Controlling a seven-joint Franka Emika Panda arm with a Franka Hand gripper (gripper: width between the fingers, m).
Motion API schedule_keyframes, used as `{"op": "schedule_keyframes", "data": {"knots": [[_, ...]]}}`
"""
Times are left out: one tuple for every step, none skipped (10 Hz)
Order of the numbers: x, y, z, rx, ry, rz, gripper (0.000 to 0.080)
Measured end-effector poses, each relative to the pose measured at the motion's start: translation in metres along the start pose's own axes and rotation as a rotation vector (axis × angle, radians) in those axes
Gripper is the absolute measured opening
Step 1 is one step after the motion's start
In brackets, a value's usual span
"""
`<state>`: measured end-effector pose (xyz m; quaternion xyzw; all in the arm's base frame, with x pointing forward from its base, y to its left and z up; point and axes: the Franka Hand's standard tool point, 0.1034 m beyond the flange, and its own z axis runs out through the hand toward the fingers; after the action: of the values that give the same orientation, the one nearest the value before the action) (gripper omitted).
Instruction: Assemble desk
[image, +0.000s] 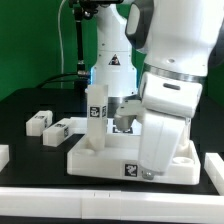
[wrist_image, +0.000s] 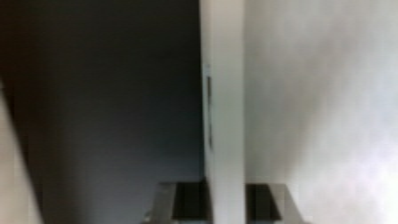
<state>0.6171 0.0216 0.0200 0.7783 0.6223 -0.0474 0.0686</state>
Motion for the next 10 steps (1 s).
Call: {"op": "schedule_keyframes", "data": {"knots": [[-0.002, -0.002, 0.001, 0.002, -0.002, 0.005, 0.0063], [-0.004, -0.003, 0.002, 0.004, -0.005, 0.002, 0.0063], [-0.005, -0.003, 0.003, 0.003, -0.007, -0.01, 0.0063], [-0.005, -0.002, 0.003, 0.001, -0.014, -0.064, 0.0063], [-0.001, 0.001, 0.002, -0.007, -0.018, -0.1, 0.0063], [0.007, 0.007, 0.0, -0.016, -0.016, -0.112, 0.0063], [0.012, 0.013, -0.001, -0.021, -0.017, -0.119, 0.0063], [0.016, 0.019, -0.001, -0.023, -0.019, -0.122, 0.0063], [0.019, 0.026, -0.003, -0.025, -0.021, -0.124, 0.0063], [0.021, 0.035, -0.004, -0.028, -0.025, -0.122, 0.0063]]}}
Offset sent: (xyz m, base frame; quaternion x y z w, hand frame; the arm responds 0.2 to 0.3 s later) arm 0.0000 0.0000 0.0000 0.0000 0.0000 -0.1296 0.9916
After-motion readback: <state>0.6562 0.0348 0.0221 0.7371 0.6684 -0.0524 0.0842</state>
